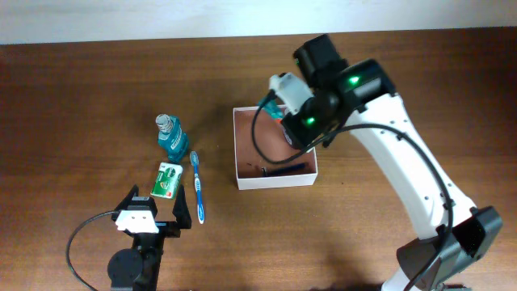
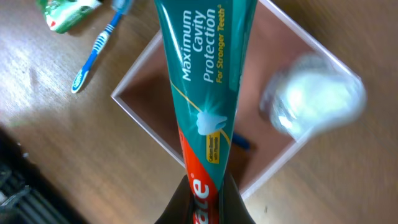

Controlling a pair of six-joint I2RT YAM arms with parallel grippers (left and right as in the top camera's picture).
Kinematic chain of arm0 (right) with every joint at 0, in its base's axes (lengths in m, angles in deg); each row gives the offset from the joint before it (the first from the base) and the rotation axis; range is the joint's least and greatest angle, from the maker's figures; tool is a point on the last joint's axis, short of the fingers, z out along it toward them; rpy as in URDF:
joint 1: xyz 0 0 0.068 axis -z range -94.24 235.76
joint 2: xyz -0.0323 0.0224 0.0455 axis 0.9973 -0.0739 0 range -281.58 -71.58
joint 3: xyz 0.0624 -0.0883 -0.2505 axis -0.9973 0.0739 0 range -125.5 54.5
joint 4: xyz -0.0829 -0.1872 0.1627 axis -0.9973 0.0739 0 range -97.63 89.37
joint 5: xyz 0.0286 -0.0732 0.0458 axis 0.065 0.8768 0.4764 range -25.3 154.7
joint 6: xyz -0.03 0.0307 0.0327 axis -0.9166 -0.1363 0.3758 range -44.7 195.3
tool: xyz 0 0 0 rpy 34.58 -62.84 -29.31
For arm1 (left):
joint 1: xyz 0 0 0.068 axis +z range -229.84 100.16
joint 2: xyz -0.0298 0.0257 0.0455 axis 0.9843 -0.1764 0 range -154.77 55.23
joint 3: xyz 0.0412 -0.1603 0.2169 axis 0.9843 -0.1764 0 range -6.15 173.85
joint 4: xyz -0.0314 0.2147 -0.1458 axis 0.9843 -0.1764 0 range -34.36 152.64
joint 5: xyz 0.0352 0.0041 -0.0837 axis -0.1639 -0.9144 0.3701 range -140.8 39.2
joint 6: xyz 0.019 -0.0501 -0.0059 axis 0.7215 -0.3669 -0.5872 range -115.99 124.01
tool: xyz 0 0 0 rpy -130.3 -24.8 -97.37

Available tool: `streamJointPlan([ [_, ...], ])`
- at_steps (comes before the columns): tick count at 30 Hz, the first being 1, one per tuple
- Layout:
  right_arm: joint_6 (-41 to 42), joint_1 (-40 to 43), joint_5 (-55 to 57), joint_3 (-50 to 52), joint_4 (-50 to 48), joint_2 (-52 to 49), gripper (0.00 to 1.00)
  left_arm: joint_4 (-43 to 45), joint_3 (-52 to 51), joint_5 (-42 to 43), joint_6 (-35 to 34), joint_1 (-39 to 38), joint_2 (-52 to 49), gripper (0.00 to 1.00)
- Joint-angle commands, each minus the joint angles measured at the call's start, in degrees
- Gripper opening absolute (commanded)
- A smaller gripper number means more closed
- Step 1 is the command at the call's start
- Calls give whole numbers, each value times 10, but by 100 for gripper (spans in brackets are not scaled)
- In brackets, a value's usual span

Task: Pack container
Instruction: 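Carry the toothpaste tube into the box and release it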

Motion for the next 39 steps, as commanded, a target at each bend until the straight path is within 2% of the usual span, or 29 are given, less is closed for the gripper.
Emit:
streamJointPlan([
  [1, -36, -28, -6, 33, -27, 5, 4, 2, -5, 6, -5, 3, 5, 100],
  [10, -58, -46, 110, 116, -94, -35, 4, 2, -5, 6, -5, 3, 5, 99],
  [21, -72, -46, 124, 172, -182, -90, 4, 2, -5, 6, -5, 3, 5, 100],
  [33, -85, -41, 142, 178, -156, -123, 4, 2, -5, 6, -5, 3, 5, 100],
  [34, -85, -41, 142, 178, -155, -123, 5, 2, -5, 6, -5, 3, 5, 99],
  [36, -85, -40, 142, 178, -150, -123, 17, 2, -5, 6, -5, 3, 5, 100],
  [39, -84, -40, 141, 178, -146, -123, 22, 2, -5, 6, -5, 3, 5, 100],
])
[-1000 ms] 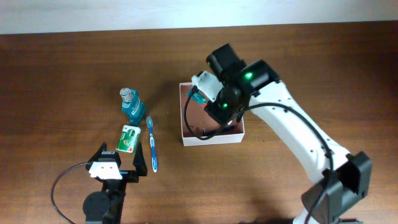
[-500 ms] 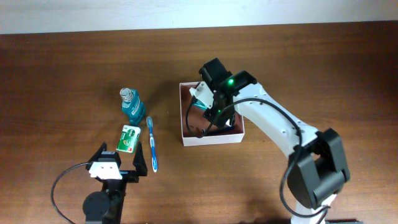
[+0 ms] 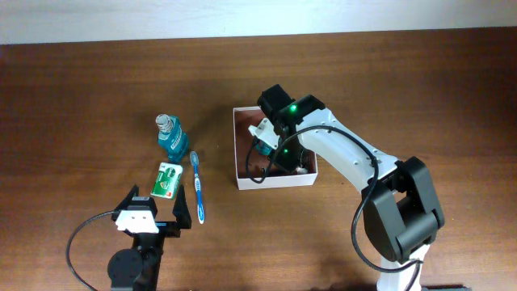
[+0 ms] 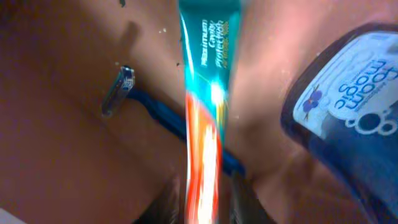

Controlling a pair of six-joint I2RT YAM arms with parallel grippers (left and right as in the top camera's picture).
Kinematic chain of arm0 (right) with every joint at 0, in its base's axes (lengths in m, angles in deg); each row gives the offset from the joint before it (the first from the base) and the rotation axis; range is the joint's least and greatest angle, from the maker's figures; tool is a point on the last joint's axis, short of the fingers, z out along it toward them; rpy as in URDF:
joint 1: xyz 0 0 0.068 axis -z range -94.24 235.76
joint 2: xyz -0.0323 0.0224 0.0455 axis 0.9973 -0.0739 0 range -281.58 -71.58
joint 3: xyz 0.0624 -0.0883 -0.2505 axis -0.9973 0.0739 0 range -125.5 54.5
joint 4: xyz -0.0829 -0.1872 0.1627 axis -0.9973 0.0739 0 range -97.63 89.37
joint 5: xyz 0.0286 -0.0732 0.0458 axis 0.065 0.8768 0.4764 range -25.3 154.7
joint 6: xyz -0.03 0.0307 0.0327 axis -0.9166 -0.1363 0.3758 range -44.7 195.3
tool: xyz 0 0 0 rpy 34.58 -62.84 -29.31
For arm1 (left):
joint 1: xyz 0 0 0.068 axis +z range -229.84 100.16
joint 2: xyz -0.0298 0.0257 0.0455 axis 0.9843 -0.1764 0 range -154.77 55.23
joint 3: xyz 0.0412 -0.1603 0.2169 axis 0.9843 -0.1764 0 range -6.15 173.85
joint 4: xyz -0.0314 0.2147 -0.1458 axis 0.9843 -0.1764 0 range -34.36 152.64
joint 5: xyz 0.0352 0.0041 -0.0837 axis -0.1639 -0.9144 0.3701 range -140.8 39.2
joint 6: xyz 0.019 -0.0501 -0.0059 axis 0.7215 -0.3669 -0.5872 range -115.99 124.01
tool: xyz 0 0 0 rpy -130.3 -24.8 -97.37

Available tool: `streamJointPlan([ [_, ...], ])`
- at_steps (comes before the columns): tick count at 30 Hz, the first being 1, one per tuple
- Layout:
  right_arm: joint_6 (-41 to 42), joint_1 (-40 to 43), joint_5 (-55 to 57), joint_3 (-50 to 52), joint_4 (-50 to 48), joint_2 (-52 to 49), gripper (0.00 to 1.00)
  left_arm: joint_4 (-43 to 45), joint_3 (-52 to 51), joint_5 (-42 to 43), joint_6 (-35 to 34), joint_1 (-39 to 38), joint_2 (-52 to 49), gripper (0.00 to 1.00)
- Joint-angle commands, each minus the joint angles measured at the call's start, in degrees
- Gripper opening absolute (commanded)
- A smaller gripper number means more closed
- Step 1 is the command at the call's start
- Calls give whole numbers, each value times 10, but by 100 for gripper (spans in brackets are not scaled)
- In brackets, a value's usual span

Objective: Pack container

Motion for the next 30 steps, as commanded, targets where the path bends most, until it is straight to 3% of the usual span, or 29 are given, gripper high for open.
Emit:
streamJointPlan([
  [1, -2, 3, 6, 2, 3, -1, 22, 2, -5, 6, -5, 3, 5, 99],
  [6, 14, 3, 2, -20, 8, 11, 25, 2, -5, 6, -5, 3, 5, 99],
  [16, 69, 23, -10, -174, 88, 68, 29, 2, -5, 6, -5, 3, 5, 100],
  [24, 119, 155, -10, -235, 148, 103, 33, 2, -5, 6, -5, 3, 5, 99],
  [30, 154, 282, -10, -235, 153, 104, 45, 2, -5, 6, -5, 3, 5, 99],
])
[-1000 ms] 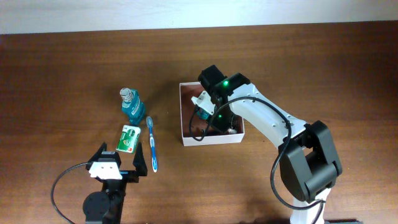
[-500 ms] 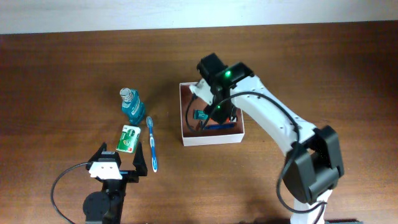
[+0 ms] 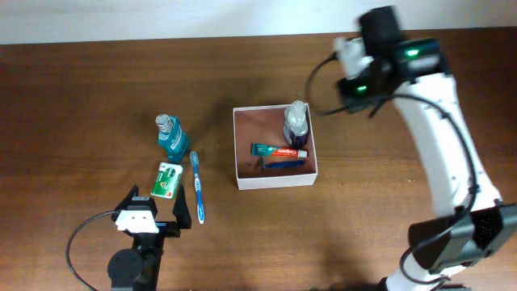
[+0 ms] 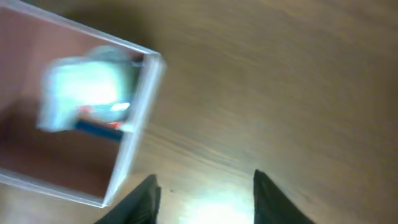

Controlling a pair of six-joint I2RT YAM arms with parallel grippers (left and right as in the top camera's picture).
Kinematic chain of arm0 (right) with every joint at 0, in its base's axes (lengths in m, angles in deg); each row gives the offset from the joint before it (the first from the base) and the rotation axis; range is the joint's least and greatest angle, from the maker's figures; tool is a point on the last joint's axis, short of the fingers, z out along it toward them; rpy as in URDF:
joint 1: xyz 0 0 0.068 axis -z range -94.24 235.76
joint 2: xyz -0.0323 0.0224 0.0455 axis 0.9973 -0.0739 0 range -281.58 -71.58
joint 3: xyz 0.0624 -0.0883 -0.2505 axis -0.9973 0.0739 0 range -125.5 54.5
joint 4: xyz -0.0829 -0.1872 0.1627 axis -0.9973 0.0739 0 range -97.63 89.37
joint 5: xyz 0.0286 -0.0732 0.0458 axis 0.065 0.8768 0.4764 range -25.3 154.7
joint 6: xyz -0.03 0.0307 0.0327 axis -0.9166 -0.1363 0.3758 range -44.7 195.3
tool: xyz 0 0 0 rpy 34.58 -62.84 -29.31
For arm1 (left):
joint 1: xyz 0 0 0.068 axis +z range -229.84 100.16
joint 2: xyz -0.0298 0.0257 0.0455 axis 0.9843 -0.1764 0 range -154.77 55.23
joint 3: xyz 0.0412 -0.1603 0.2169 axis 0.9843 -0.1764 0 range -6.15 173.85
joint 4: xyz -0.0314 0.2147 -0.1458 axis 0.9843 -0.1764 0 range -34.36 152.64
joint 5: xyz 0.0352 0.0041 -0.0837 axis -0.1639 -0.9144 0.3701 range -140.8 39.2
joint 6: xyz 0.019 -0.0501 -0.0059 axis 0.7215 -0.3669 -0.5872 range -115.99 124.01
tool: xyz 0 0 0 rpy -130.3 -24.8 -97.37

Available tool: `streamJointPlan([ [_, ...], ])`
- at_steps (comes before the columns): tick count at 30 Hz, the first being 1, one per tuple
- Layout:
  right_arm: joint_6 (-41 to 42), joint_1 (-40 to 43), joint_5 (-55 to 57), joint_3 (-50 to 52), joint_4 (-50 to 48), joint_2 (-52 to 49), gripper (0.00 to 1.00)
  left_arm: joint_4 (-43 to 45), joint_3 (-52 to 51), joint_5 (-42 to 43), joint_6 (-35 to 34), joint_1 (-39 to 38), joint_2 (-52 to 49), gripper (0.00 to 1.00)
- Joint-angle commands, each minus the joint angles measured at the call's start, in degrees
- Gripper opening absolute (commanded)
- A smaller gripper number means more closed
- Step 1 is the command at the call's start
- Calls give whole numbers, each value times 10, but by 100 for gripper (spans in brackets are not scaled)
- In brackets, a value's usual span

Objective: Pack container

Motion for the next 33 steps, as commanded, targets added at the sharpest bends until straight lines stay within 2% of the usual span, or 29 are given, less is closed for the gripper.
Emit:
streamJointPlan([
  [1, 30, 61, 1, -5, 2, 6, 52, 2, -5, 6, -5, 3, 5, 99],
  [2, 32, 81, 1, -5, 2, 5, 60, 2, -5, 6, -5, 3, 5, 99],
  [4, 52, 119, 1, -5, 2, 5, 65, 2, -5, 6, -5, 3, 5, 100],
  [7, 84, 175, 1, -4, 2, 3, 79, 2, -5, 6, -5, 3, 5, 99],
  [8, 90, 191, 0, -4, 2, 2, 91, 2, -5, 6, -5, 3, 5, 99],
  [9, 100, 207, 0, -4, 2, 2, 98, 2, -5, 6, -5, 3, 5, 99],
  [14, 136, 262, 0, -4, 3, 2, 98, 2, -5, 6, -5, 3, 5, 99],
  [18, 136, 282, 1, -4, 2, 2, 98, 14, -5, -52, 2, 3, 5, 99],
  [24, 136, 285, 1, -4, -41, 1, 98, 25, 16, -34, 2, 3, 0, 99],
  [28, 136, 285, 1, -4, -41, 1, 98, -30, 97, -33, 26, 3, -52, 99],
  [33, 136, 285, 1, -4, -41, 1, 98, -173, 301, -33, 141, 3, -240, 100],
])
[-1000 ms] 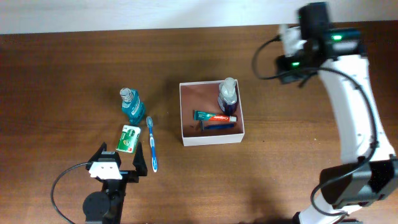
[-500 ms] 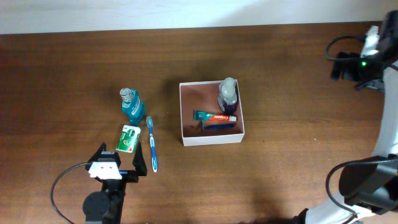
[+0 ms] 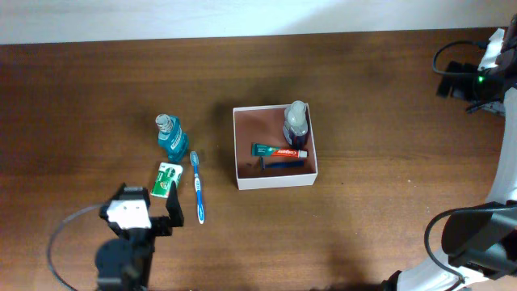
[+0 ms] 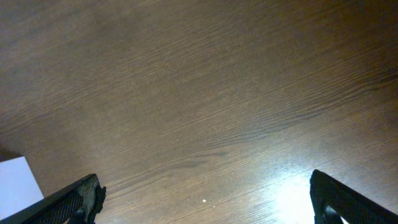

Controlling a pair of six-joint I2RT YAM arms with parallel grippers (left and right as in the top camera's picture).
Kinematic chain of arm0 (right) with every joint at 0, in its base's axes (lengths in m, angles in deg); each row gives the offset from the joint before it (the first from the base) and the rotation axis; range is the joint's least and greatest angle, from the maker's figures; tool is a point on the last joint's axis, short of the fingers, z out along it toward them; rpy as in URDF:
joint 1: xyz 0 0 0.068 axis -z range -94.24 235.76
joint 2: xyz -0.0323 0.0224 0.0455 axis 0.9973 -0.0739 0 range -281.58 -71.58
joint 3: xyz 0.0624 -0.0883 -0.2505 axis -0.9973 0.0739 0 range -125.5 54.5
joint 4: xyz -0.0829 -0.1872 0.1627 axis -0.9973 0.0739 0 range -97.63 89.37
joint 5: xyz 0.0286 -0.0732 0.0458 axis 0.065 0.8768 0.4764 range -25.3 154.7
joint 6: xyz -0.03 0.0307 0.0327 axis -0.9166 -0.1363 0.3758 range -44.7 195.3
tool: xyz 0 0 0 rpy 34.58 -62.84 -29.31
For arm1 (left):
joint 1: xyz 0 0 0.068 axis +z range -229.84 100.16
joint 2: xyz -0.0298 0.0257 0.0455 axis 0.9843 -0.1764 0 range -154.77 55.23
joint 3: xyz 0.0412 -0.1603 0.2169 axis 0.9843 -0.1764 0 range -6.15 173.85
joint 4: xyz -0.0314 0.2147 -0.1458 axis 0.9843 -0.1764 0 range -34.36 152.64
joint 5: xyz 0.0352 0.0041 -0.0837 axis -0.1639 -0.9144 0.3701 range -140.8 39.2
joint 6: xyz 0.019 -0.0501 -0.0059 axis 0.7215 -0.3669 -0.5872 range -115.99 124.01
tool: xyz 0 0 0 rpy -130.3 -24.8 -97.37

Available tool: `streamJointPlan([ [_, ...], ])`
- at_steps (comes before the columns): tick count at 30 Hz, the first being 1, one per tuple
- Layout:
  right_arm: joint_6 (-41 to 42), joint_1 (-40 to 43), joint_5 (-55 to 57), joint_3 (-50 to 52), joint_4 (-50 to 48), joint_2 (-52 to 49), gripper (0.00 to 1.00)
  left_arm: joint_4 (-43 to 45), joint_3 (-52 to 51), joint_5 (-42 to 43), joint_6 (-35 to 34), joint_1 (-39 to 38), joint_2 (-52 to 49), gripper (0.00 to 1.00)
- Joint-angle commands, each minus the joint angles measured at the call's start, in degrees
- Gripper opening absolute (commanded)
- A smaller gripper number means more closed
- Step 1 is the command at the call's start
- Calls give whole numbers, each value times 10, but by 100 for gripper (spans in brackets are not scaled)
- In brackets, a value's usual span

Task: Pack container
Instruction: 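Reach the left gripper to the teal mouthwash bottle and grasp it, then lift the mouthwash bottle and lower it into the box's back-left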

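The white box (image 3: 236, 153) stands mid-table. In it lie a teal and red toothpaste tube (image 3: 277, 150) and a blue razor (image 3: 284, 164), with a dark pump bottle (image 3: 296, 123) upright at the back. Left of the box are a teal mouthwash bottle (image 3: 170, 137), a blue toothbrush (image 3: 196, 186) and a green floss packet (image 3: 167, 179). My right gripper (image 4: 205, 199) is open over bare wood at the table's far right (image 3: 485, 77), with nothing between its fingers. My left gripper (image 3: 153, 202) sits open at the front left, just below the floss packet.
Brown wooden table (image 3: 388, 202) with a pale wall along its far edge. A white patch (image 4: 15, 180) shows at the lower left of the right wrist view; what it is cannot be told. A cable loops beside the left arm.
My right gripper has gone from just beyond the box's back right corner to the table's far right edge, its fingers wider apart. The left arm has shifted slightly to the left.
My right gripper first held the toothpaste tube above the box, then was down inside the box with it beside the pump bottle. After that the tube lay in the box and the gripper was open outside it. Now the gripper is far off to the right.
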Motion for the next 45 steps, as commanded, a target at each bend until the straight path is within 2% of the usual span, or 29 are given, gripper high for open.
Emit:
streamJointPlan([
  [1, 9, 2, 1, -4, -1, 1, 98, -61, 150, 2, 103, 3, -134, 99],
  [6, 9, 2, 1, -4, -1, 1, 98, -188, 394, 31, 117, 3, -375, 99],
  [11, 9, 2, 1, -4, -1, 1, 98, -234, 567, 82, 109, 3, -539, 99],
  [15, 9, 2, 1, -4, -1, 1, 98, -246, 603, 116, 87, 3, -603, 99],
  [24, 9, 2, 1, -4, -1, 1, 98, -270, 602, 92, 89, 3, -701, 98],
  [30, 9, 2, 1, -4, -1, 1, 98, -271, 602, 84, 89, 3, -766, 82],
  [34, 9, 2, 1, -4, -1, 1, 98, -283, 602, 83, 89, 3, -783, 61],
  [41, 9, 2, 1, -4, -1, 1, 98, -288, 602, 83, 89, 3, -784, 51],
  [43, 9, 2, 1, -4, -1, 1, 98, -289, 602, 82, 89, 3, -784, 46],
  [45, 9, 2, 1, -4, -2, 1, 98, -290, 602, 64, 89, 3, -784, 36],
])
